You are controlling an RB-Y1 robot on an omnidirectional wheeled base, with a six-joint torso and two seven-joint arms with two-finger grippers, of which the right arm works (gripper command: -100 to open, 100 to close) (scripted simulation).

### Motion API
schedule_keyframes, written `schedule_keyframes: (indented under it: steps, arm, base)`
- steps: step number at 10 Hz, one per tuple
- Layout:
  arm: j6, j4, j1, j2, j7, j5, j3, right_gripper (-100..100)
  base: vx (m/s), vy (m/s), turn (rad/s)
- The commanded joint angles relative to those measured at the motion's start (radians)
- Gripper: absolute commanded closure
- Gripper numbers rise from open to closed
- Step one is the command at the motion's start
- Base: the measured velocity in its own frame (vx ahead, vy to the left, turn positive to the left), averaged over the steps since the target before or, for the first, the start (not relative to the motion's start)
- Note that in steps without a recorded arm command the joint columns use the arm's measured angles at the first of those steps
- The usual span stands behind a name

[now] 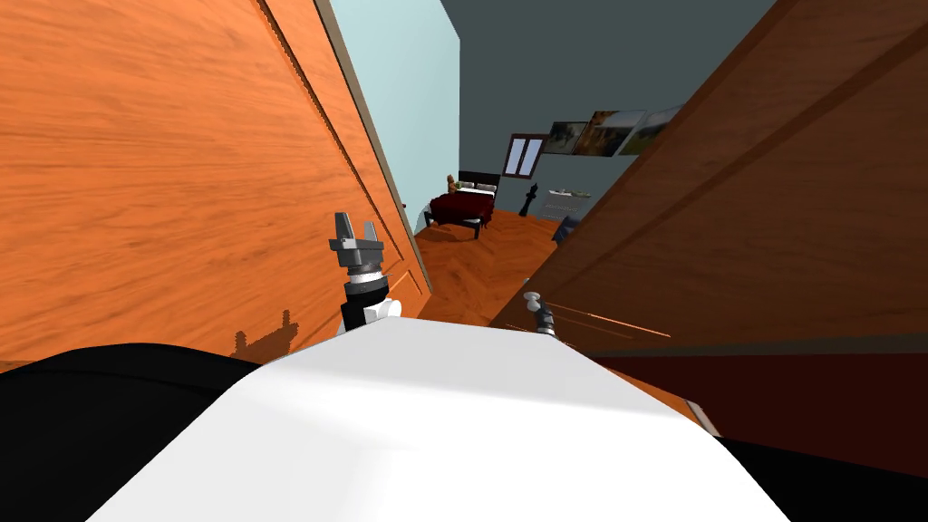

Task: Pull the door open

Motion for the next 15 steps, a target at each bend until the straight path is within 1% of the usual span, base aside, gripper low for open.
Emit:
schedule_keyframes:
  steps: [1, 2, 3, 4, 5, 6, 7, 8, 9, 10, 11, 12, 13, 14, 15]
  arm:
    - [-0.001, -0.008, -0.004, 0.003, -0.032, -0.011, 0.005, 100]
    - [0.008, -0.012, -0.005, 0.004, -0.07, -0.033, 0.011, 100]
    - [0.008, -0.012, -0.005, 0.004, -0.074, -0.033, 0.011, 100]
    - [0.016, -0.016, -0.005, 0.005, -0.114, -0.055, 0.017, 100]
    - [0.024, -0.019, -0.006, 0.007, -0.139, -0.078, 0.023, 100]
    - [0.024, -0.019, -0.006, 0.007, -0.158, -0.078, 0.023, 100]
    - [0.032, -0.023, -0.007, 0.008, -0.192, -0.1, 0.029, 100]
    - [0.032, -0.023, -0.007, 0.008, -0.2, -0.1, 0.029, 100]
    - [0.04, -0.026, -0.008, 0.009, -0.239, -0.122, 0.034, 100]
    - [0.04, -0.026, -0.008, 0.009, -0.242, -0.122, 0.034, 100]
    - [0.048, -0.03, -0.008, 0.011, -0.281, -0.145, 0.04, 100]
    - [0.048, -0.03, -0.008, 0.011, -0.283, -0.145, 0.04, 100]
    - [0.056, -0.033, -0.009, 0.012, -0.325, -0.167, 0.046, 100]
    - [0.064, -0.037, -0.01, 0.013, -0.352, -0.188, 0.052, 100]
    - [0.064, -0.037, -0.01, 0.013, -0.367, -0.188, 0.052, 100]
  base:
    - [-0.058, -0.026, 0.053]
    - [-0.059, -0.025, 0.107]
    - [-0.053, -0.021, 0.063]
    - [-0.067, -0.018, 0.11]
    - [-0.106, -0.037, 0.166]
    - [-0.079, -0.039, 0.091]
    - [-0.083, -0.028, 0.109]
    - [-0.062, -0.016, 0.051]
    - [-0.064, -0.02, 0.08]
    - [-0.051, -0.015, 0.079]
    - [-0.062, -0.017, 0.128]
    - [-0.056, -0.018, 0.079]
    - [-0.065, -0.028, 0.114]
    - [-0.111, -0.029, 0.185]
    - [-0.088, -0.023, 0.056]
